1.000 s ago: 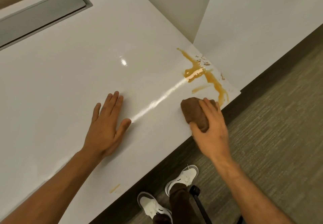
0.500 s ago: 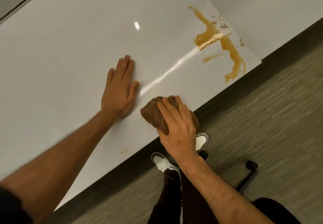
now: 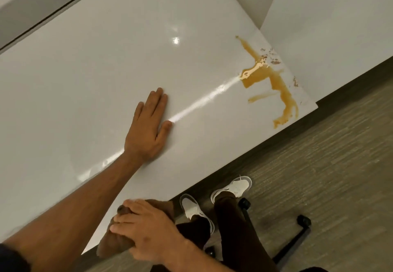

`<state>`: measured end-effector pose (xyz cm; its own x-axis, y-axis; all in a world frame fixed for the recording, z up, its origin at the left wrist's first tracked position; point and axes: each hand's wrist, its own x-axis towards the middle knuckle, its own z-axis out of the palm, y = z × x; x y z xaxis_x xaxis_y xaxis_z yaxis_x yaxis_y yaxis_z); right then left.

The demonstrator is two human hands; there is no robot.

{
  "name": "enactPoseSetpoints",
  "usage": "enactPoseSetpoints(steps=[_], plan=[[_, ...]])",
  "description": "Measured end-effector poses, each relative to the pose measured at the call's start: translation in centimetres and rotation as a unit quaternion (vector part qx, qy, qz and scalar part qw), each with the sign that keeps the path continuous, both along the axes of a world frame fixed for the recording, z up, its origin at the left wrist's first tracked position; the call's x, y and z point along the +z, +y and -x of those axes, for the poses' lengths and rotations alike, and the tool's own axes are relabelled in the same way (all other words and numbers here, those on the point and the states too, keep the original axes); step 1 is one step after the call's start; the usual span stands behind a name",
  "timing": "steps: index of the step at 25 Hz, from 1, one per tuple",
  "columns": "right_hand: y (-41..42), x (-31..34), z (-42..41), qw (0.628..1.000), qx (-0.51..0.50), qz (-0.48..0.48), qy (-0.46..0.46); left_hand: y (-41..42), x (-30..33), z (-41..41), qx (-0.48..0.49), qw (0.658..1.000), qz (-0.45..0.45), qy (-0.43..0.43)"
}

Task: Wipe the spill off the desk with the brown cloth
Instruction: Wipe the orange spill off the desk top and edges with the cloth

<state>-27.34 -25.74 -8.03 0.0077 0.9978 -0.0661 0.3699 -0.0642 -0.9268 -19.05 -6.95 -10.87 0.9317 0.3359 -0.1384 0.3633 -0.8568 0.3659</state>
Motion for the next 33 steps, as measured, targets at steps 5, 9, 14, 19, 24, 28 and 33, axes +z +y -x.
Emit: enactPoseSetpoints(steps=[5, 9, 14, 19, 24, 28, 33], plan=[[-3.9, 2.9, -9.1, 0.933, -0.146, 0.171, 0.281, -0.1, -0.2, 0.3, 0.001, 1.000, -0.020, 0.000], [-8.6, 6.2, -17.4, 0.866, -0.371, 0.099, 0.321, 0.0, -0.3, 0.0, -0.008, 1.000, -0.022, -0.008], [-10.5, 7.3, -22.4, 0.774, -0.613, 0.018, 0.161, -0.2, -0.3, 0.2, -0.002, 1.000, -0.009, -0.012], [-7.2, 1.8, -22.9, 0.743, -0.642, 0.159, -0.106, -0.1, -0.5, 0.1, -0.009, 1.000, -0.009, -0.018], [-4.7, -0.2, -23.9, 0.777, -0.561, 0.185, -0.220, -0.1, -0.7, 0.0, -0.008, 1.000, -0.007, -0.019], [-4.0, 0.6, -21.9, 0.838, -0.488, 0.157, -0.189, -0.2, -0.5, 0.1, -0.007, 1.000, -0.007, -0.018], [-5.0, 1.7, -17.5, 0.848, -0.521, 0.083, 0.049, -0.2, -0.3, 0.1, -0.007, 1.000, -0.010, -0.011]])
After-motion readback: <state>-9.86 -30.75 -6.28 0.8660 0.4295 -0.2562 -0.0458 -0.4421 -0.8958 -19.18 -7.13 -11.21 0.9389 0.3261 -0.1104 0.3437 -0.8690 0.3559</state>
